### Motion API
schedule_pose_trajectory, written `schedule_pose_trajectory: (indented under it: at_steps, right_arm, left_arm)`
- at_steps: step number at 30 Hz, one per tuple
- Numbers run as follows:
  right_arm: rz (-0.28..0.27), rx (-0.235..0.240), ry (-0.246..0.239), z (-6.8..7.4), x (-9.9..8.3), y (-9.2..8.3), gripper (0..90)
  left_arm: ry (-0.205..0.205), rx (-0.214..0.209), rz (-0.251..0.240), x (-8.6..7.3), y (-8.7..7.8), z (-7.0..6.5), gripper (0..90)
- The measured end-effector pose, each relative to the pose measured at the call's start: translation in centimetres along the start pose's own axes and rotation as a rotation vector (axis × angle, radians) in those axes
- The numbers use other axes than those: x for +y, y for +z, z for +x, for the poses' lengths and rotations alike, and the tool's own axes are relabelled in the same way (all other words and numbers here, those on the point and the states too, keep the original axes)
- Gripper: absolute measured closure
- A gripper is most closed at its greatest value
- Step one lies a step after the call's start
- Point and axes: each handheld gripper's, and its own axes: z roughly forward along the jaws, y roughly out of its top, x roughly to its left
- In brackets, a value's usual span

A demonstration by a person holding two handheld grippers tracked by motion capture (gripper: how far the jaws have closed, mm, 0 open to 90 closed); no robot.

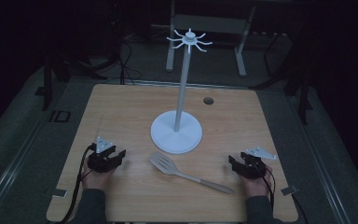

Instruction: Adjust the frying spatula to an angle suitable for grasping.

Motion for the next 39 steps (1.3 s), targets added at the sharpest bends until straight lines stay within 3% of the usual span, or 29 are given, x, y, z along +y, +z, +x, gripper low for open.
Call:
schedule_pose_trajectory:
  at_steps: [3,7,12,14,17,20,24,28,29,32,33,35,39]
  right_arm:
    - [-0.015,0.020,-0.034,0.7,-0.1,-1.1,46.2]
    - [-0.034,0.082,-0.086,1.3,-0.3,-2.1,50.6]
    - [-0.058,0.130,-0.112,2.1,-0.5,-3.4,58.9]
    - [-0.042,0.194,-0.114,2.5,-1.0,-4.1,69.1]
    - [-0.021,0.245,-0.131,3.3,-2.0,-5.4,85.8]
    - [-0.013,0.286,-0.150,3.7,-2.5,-6.1,88.8]
    - [0.047,0.367,-0.244,5.0,-4.1,-7.2,89.2]
    - [0.092,0.409,-0.292,5.6,-4.9,-7.2,89.4]
    - [0.092,0.409,-0.292,5.6,-4.9,-7.2,89.4]
    - [0.173,0.407,-0.303,5.7,-5.3,-6.6,89.3]
    - [0.195,0.387,-0.303,5.6,-5.3,-6.3,89.4]
    - [0.195,0.387,-0.303,5.6,-5.3,-6.3,89.4]
    - [0.199,0.312,-0.320,5.1,-4.9,-5.6,89.9]
  left_arm:
    - [0.000,-0.006,-0.009,0.0,-0.3,0.0,50.5]
    - [0.000,0.006,-0.006,-0.2,-0.4,0.1,50.0]
    - [-0.002,0.018,-0.006,-0.2,-0.4,0.1,50.0]
    - [-0.002,0.020,-0.014,-0.2,-0.5,0.2,50.0]
    - [-0.005,0.029,-0.009,-0.2,-0.5,0.1,50.0]
    - [-0.005,0.034,-0.007,-0.2,-0.4,0.1,50.0]
    - [-0.009,0.038,-0.006,-0.3,-0.3,0.2,50.0]
    - [-0.009,0.044,-0.005,-0.3,-0.3,0.1,50.0]
    - [-0.009,0.044,-0.005,-0.3,-0.3,0.1,50.0]
    - [-0.011,0.048,0.002,-0.3,-0.2,0.2,50.0]
    - [-0.012,0.049,0.002,-0.3,-0.2,0.2,50.0]
    - [-0.012,0.050,0.001,-0.3,-0.2,0.2,50.0]
    - [-0.012,0.051,0.006,-0.3,-0.1,0.2,50.0]
